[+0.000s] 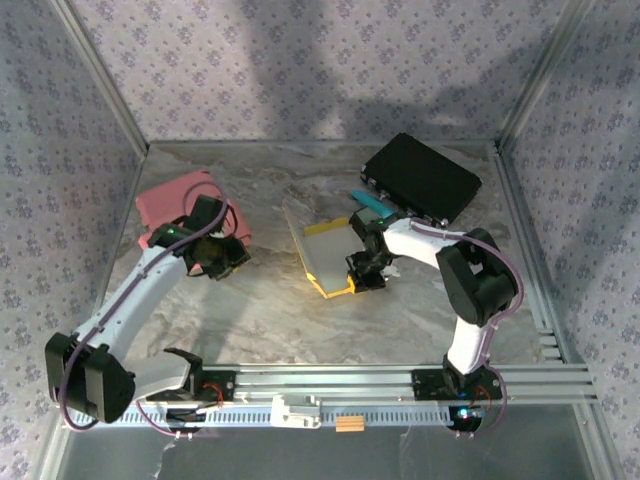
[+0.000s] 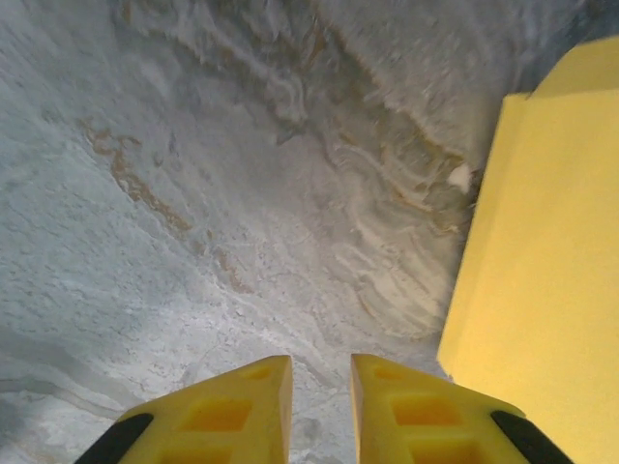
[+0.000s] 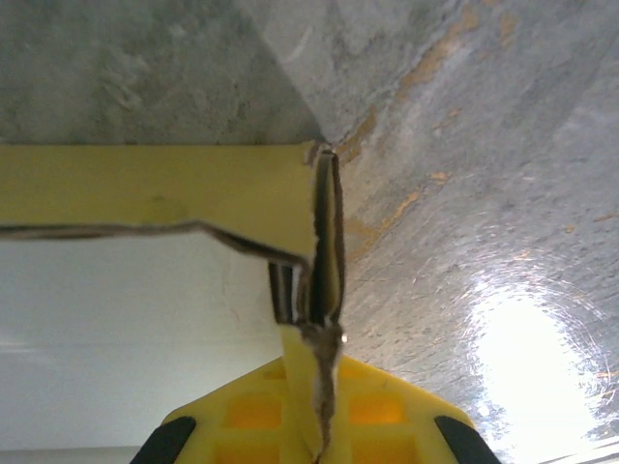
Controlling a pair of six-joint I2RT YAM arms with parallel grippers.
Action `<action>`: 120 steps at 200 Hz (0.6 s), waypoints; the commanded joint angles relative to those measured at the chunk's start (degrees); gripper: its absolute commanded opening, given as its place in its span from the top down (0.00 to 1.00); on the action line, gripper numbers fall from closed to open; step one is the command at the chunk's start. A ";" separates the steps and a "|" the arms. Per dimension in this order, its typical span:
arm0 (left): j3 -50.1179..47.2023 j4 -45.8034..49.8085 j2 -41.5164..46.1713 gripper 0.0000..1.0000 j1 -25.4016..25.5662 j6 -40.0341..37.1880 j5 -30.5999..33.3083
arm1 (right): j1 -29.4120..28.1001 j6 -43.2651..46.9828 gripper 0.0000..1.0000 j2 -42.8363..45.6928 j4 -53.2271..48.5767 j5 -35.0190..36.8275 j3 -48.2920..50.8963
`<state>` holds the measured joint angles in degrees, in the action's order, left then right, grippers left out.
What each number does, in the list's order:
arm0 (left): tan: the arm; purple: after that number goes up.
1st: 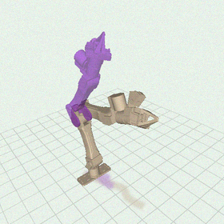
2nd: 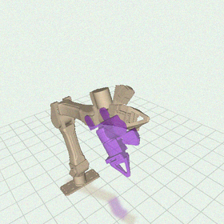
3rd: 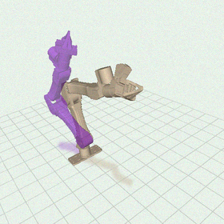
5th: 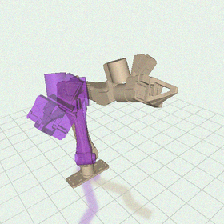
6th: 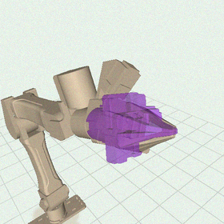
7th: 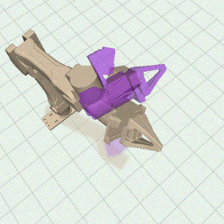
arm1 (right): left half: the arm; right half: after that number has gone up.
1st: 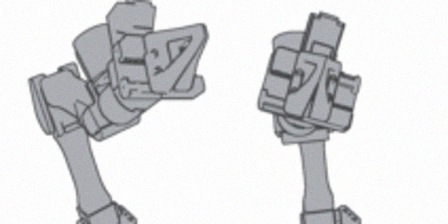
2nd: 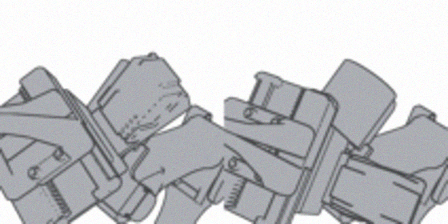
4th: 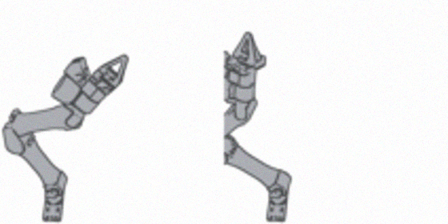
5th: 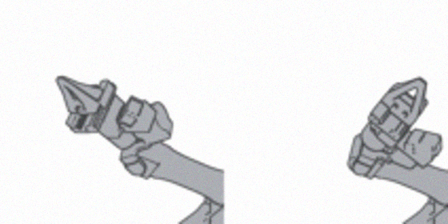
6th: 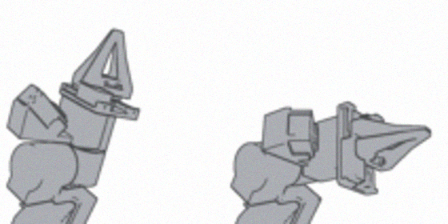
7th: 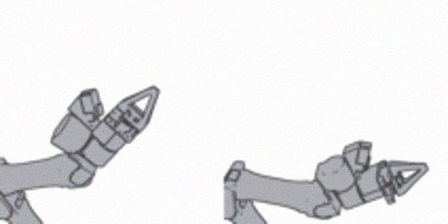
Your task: Fold the paper box
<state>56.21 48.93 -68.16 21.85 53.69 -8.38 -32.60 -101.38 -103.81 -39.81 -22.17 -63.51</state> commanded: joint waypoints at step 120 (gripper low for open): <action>0.15 -24.66 -14.81 0.79 3.00 5.62 -10.16 | 1.01 5.80 0.42 6.16 -6.87 3.05 -4.32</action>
<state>53.32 26.39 -82.65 23.94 58.41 -17.32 -32.10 -97.89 -101.82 -41.74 -21.65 -64.90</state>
